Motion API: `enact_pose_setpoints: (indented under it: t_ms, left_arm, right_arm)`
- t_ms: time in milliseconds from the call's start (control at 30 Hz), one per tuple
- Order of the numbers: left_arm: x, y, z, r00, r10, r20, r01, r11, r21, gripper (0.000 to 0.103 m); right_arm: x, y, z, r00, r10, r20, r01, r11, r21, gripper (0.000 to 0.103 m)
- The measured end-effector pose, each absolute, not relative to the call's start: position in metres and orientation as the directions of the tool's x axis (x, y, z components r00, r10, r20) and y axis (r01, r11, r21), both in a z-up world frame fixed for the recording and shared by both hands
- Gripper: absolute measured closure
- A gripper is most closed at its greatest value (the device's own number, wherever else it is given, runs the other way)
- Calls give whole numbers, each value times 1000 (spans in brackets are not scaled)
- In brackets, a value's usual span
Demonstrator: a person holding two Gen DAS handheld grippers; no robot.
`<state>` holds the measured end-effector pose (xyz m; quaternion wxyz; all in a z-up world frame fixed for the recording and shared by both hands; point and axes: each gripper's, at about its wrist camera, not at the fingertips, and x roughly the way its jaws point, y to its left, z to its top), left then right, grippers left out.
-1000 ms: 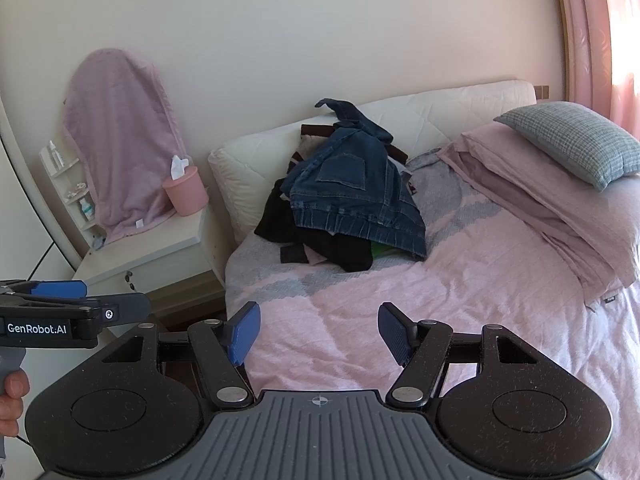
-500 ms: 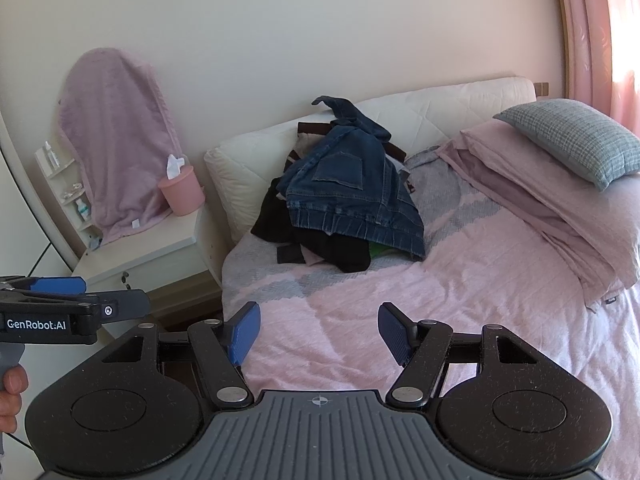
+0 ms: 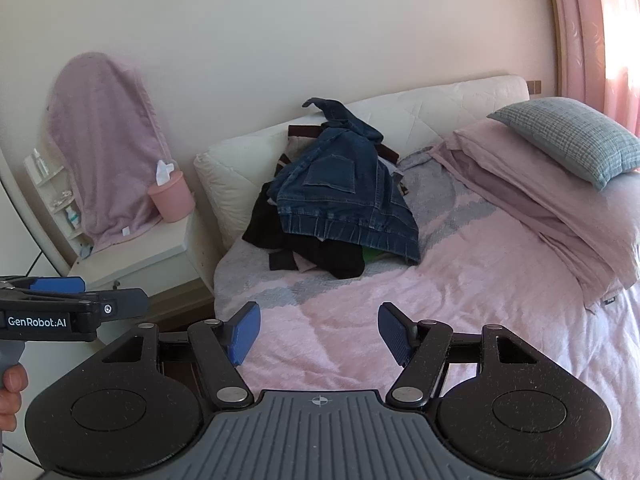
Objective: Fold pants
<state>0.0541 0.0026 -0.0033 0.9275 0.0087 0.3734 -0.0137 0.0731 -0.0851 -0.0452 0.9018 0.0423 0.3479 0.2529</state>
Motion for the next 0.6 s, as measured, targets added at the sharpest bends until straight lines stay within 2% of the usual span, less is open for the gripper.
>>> enact_pose_setpoints:
  t_ms: [333,600]
  left_arm:
    - [102,22,-25,682,-40,-730,58,998,-1,1]
    - [177,58,-54,633,-68,-771,90,996,-15,1]
  right_arm:
    - [107,-65,-63,641,442,-628,-373,894,249,41]
    - [163,-25,-84,627,427,-652,-335,903,269,41]
